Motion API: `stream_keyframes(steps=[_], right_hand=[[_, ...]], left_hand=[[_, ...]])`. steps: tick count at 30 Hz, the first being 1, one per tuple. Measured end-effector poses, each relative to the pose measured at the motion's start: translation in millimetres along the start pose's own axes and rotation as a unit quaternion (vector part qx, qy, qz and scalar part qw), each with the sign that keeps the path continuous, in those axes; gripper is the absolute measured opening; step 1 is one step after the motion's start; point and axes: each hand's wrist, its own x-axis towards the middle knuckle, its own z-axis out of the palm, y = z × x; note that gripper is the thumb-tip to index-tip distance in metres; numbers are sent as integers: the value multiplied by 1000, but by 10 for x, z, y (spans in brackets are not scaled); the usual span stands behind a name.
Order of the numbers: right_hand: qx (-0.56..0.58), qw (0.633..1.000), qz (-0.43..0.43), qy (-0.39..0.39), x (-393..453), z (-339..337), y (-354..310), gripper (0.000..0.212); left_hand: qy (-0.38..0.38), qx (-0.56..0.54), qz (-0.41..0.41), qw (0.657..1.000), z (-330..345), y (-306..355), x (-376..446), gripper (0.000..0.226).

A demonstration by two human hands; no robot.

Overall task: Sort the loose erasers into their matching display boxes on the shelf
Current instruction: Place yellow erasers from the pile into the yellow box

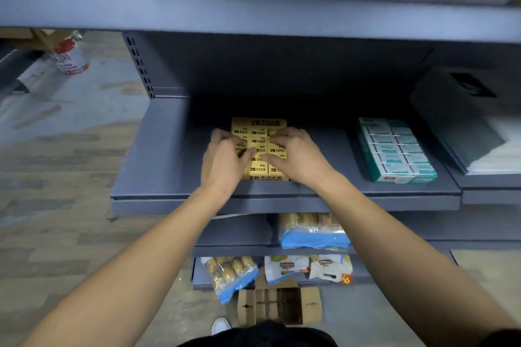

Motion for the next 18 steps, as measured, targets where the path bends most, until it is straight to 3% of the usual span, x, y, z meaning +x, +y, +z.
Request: stream_keyframes(steps=[11, 14, 18], right_hand=[[4, 1000, -6, 12, -43, -66, 209, 51], [26, 999, 8, 46, -53, -97, 269, 46], [29, 992, 34, 114, -118, -278, 464, 43]], left_hand=[[5, 30, -2, 1000, 126, 163, 13, 35], [22, 84, 6, 996, 156, 293, 79, 33], [8, 72, 73, 995, 323, 629, 142, 30]])
